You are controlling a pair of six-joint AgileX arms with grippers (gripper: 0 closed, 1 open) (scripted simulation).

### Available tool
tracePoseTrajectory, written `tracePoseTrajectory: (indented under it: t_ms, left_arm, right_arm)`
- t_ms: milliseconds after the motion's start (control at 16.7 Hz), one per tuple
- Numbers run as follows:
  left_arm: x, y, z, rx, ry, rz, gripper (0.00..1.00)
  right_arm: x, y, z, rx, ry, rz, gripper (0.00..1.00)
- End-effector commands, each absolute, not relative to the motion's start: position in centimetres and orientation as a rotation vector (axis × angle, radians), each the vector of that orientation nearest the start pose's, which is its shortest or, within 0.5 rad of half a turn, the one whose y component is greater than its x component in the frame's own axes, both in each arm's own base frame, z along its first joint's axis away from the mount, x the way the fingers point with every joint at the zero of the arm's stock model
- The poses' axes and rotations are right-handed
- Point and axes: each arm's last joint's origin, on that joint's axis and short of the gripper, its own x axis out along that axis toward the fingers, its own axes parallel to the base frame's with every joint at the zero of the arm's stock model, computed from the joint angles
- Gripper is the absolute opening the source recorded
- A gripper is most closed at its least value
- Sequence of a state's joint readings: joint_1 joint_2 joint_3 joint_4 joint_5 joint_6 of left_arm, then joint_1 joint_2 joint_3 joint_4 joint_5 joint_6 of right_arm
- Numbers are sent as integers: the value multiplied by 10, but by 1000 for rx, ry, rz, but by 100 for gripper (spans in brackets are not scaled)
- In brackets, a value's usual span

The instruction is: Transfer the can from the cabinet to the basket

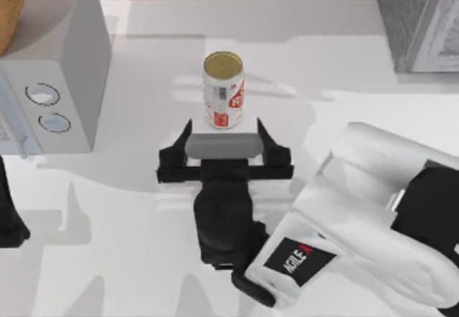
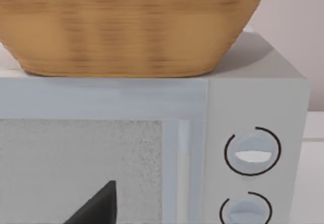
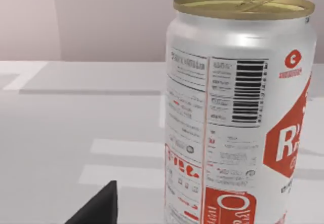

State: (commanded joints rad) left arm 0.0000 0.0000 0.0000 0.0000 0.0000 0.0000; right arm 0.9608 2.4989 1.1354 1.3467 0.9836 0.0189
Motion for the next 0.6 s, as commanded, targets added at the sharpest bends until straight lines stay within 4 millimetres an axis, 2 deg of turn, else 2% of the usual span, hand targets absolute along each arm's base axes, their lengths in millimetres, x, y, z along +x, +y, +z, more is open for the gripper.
tracePoseTrajectory:
  t_ms: [300,600]
  left_arm:
    - [106,-1,160,0,0,0,100]
    - [106,-1,160,0,0,0,100]
  right_arm:
    - [267,335,27,-7,5,2,100]
    - [266,296,26,-9,8,3,100]
